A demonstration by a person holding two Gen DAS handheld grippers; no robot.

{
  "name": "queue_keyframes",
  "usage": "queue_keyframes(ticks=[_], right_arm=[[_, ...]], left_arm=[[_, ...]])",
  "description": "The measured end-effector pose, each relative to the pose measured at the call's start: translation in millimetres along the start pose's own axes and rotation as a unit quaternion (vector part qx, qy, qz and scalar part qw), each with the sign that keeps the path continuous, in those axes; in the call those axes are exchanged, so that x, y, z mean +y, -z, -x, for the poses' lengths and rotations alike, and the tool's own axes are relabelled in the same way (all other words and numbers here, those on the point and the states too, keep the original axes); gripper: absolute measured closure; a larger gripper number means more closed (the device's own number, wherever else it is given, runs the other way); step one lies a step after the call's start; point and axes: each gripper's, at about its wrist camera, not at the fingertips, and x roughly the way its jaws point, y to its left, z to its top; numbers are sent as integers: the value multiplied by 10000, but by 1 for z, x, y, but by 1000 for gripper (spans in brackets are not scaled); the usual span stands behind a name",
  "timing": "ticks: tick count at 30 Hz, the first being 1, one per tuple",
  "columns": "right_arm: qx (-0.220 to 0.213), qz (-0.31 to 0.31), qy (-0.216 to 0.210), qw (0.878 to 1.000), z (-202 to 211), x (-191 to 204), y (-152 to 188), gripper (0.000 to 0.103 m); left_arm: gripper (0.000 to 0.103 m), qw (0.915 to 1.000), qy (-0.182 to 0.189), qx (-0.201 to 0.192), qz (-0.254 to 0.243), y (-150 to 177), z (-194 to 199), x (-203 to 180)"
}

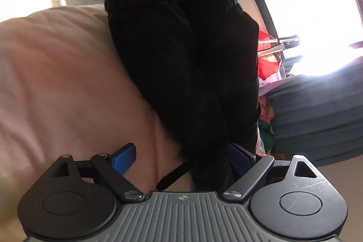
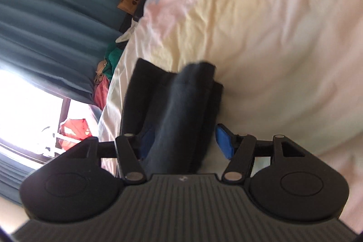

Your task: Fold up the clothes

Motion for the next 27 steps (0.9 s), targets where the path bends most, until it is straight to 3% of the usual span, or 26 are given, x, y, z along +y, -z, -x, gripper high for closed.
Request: queue_keyframes(ticks=[1, 3, 8, 11, 14, 15, 22, 26, 27], right_arm=[[207, -199, -35, 9996, -8, -7, 4, 41], [229, -22, -164, 9996, -20, -3, 7, 41], [-54, 678, -416, 9968, -50, 15, 17, 42], [-464, 1191, -293, 9914, -71, 28, 27, 59], [-829, 1313, -257, 9875, -76, 40, 30, 79], [-925, 1288, -313, 9869, -75, 43, 30, 81], [-1127, 1008, -809, 9852, -33, 64, 18, 87], [-997, 819, -714, 9891, -4, 60, 13, 87], [-929, 741, -660, 9907, 2, 55, 11, 87]], left_arm=[[13, 9999, 70, 19, 119, 1, -8, 4], [14, 9995, 190, -78, 244, -2, -25, 7], [20, 9941, 352, -965, 354, -22, -54, -2], [48, 9869, 118, -1472, 646, -31, -66, -4], [72, 9844, -50, -1584, 760, -42, -72, -9], [80, 9846, -74, -1586, 734, -45, -72, -12], [88, 9879, -138, -1486, 415, -59, -39, -60], [88, 9896, -140, -1395, 311, -64, 10, -80], [88, 9903, -150, -1349, 285, -52, 40, -73]])
